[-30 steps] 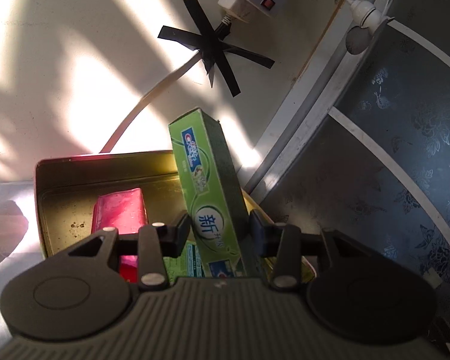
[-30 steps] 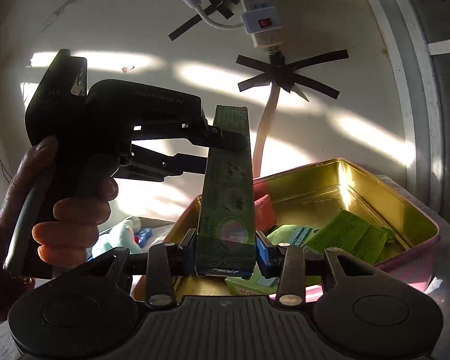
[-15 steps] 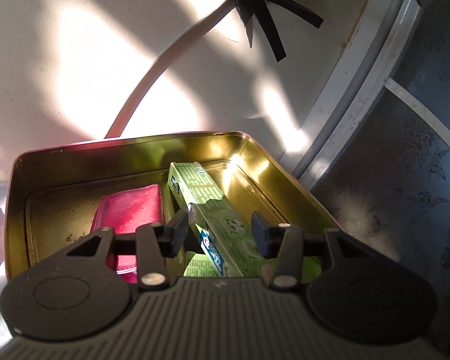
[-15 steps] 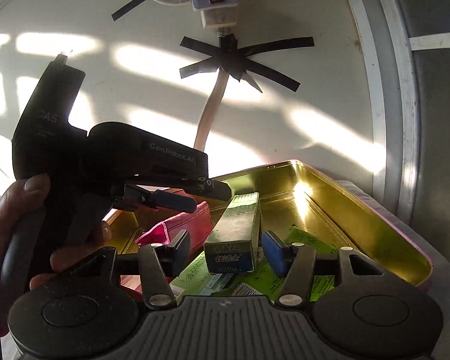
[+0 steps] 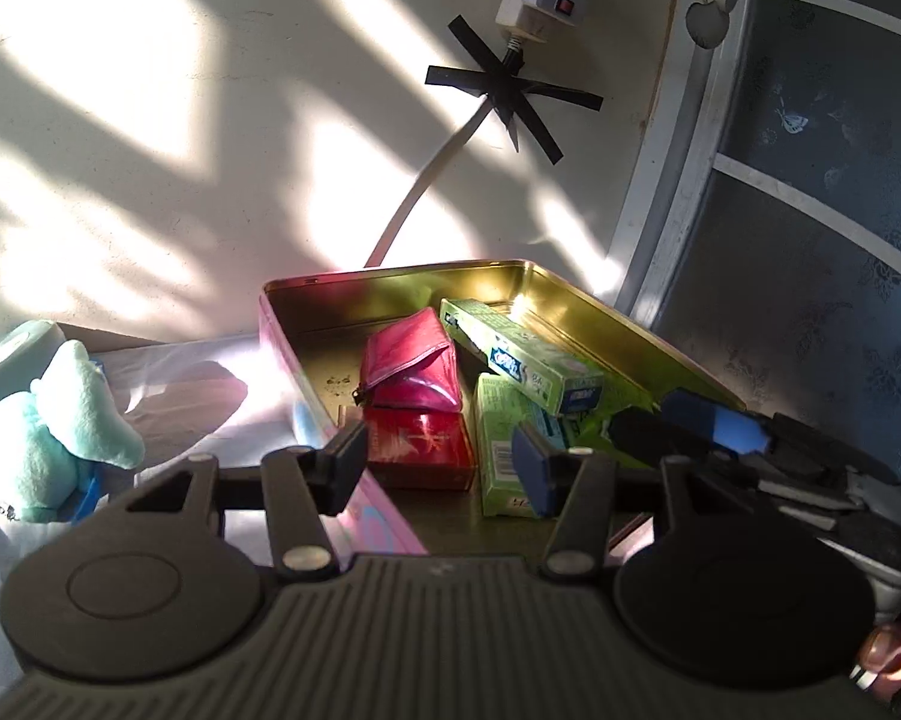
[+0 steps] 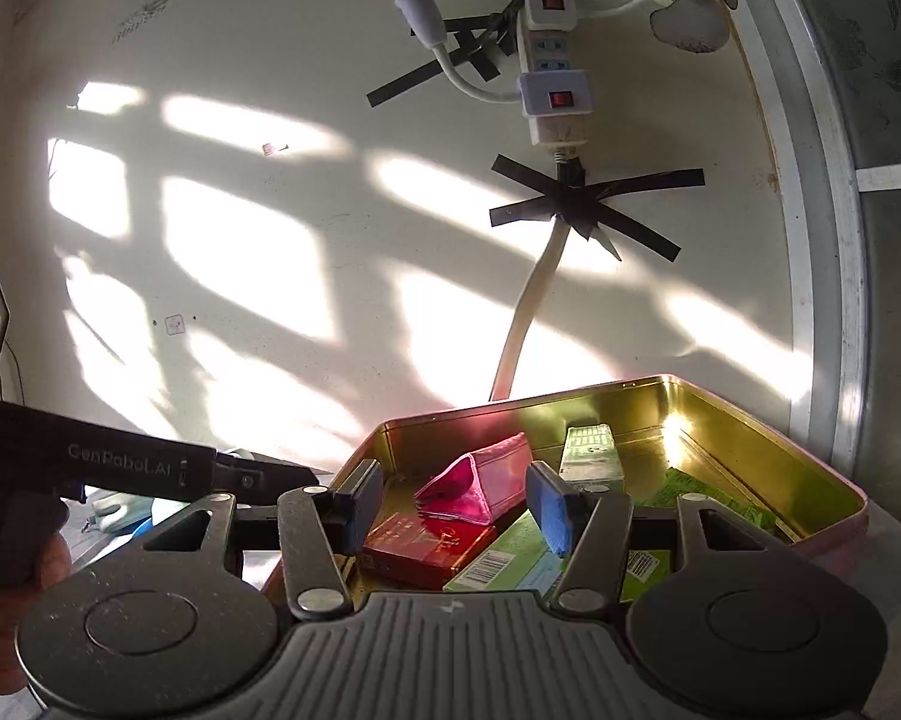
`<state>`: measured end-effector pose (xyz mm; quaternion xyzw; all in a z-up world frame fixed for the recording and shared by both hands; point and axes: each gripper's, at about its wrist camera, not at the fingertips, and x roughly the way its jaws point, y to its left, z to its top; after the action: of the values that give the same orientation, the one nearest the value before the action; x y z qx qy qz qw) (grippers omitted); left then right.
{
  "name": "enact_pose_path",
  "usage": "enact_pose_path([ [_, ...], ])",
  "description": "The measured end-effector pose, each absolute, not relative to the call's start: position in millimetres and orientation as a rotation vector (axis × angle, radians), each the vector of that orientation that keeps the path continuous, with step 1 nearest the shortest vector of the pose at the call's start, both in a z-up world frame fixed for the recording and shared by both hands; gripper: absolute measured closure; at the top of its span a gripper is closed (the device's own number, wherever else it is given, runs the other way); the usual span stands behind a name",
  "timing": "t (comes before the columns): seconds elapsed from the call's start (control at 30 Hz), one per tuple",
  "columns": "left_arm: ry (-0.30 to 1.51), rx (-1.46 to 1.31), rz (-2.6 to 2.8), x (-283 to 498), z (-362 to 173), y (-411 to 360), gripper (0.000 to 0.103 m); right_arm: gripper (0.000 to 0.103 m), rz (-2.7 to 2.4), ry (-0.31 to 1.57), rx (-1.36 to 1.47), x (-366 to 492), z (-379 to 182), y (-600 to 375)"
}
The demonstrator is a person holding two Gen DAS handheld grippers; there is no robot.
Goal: Organize objects
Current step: 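Lift the toothpaste box with the left tool and lower it into the tin, then move the left tool to the mint-green plush toy and grasp it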
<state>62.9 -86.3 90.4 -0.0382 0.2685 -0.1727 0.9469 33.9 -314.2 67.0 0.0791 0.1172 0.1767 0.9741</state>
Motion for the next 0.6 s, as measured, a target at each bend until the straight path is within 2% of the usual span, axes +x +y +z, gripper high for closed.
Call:
enact_pose_path([
  [0.37,0.619,-0.119,-0.130,21.8,46.5,8.7,0.048,0.049,0.554,0.334,0.089,5.6,58.6,-231.7],
  [0.6,0.585,-0.150,0.084,10.0,30.5,83.7,0.048,0.050,0.647,0.445,0.001,19.0,47.4,-168.0],
])
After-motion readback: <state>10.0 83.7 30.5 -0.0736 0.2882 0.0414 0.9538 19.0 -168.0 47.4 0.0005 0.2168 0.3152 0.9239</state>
